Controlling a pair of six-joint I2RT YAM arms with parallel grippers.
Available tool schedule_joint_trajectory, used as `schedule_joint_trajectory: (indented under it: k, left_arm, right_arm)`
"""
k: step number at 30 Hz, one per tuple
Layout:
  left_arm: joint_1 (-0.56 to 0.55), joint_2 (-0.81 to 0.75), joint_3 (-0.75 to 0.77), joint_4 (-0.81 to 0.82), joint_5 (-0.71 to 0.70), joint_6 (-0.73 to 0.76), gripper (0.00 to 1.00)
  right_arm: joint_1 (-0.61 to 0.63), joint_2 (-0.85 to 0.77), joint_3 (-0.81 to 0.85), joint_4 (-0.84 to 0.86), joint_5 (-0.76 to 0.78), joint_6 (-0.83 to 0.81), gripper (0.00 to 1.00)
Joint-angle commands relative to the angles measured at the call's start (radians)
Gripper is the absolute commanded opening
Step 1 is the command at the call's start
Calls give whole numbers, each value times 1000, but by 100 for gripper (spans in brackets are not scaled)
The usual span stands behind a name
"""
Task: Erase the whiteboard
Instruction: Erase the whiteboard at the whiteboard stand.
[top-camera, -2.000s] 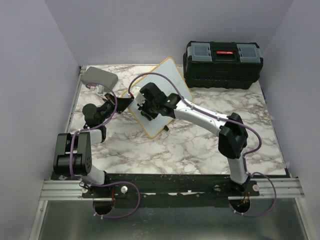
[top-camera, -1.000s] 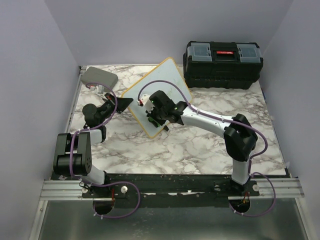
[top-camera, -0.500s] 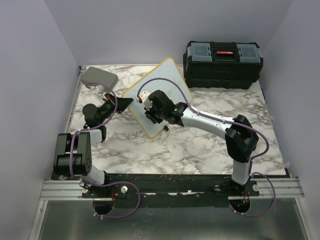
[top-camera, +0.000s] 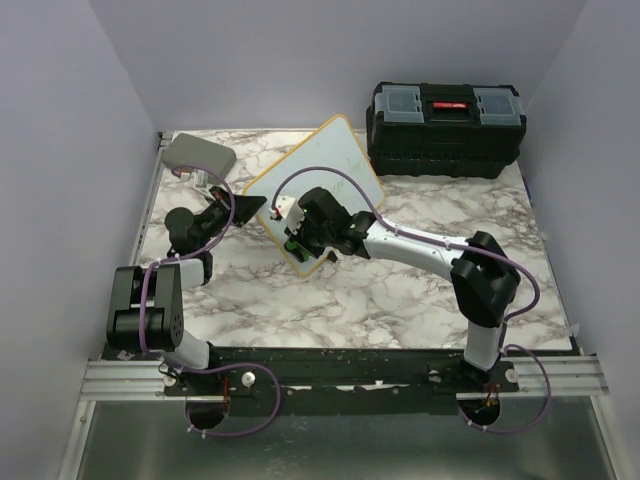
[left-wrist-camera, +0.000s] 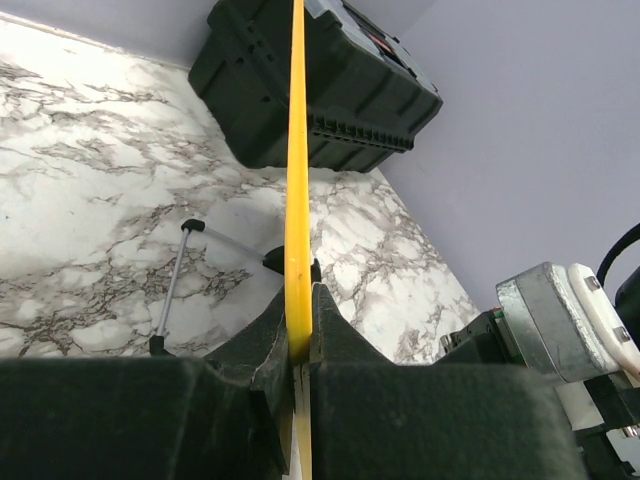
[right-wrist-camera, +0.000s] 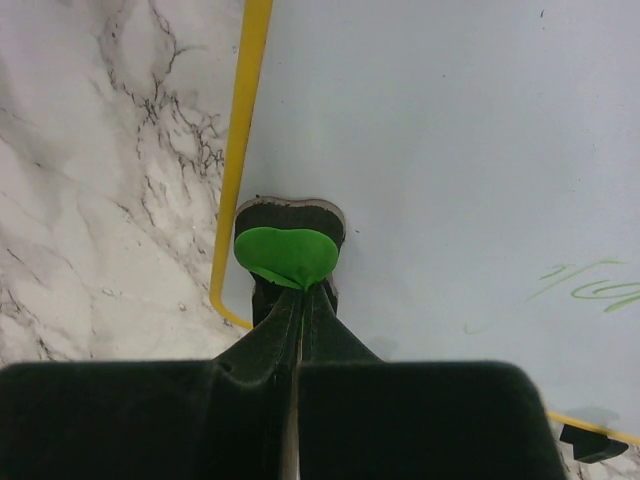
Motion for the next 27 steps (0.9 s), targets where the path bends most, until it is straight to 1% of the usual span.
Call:
schedule_joint_trajectory:
  k: [1, 4, 7, 16, 20, 24, 25, 27]
  left_arm:
    - [-28, -7, 3, 1, 81, 12, 0]
    - [-27, -11, 3, -2, 81, 13, 0]
    - [-27, -12, 4, -3, 82, 12, 0]
    - [-27, -12, 4, -2, 81, 13, 0]
    - [-27, -12, 9, -8, 83, 14, 0]
    - [-27, -8, 12, -7, 84, 14, 0]
    - [-28, -8, 10, -6, 81, 14, 0]
    - [-27, -6, 8, -2, 82, 13, 0]
  right_arm:
    - [17, -12, 12, 76, 92, 41, 1]
    - [3, -24, 4, 139, 232, 80, 1]
    - [-16, -25, 14, 151, 302, 102, 1]
    - [-36, 13, 7, 121, 363, 93, 1]
    - [-36, 15, -3, 70, 288, 63, 1]
    - [-36, 10, -3, -3, 114, 15, 1]
    - [-36, 8, -3, -15, 46, 5, 1]
    - [-35, 4, -3, -23, -35, 1, 1]
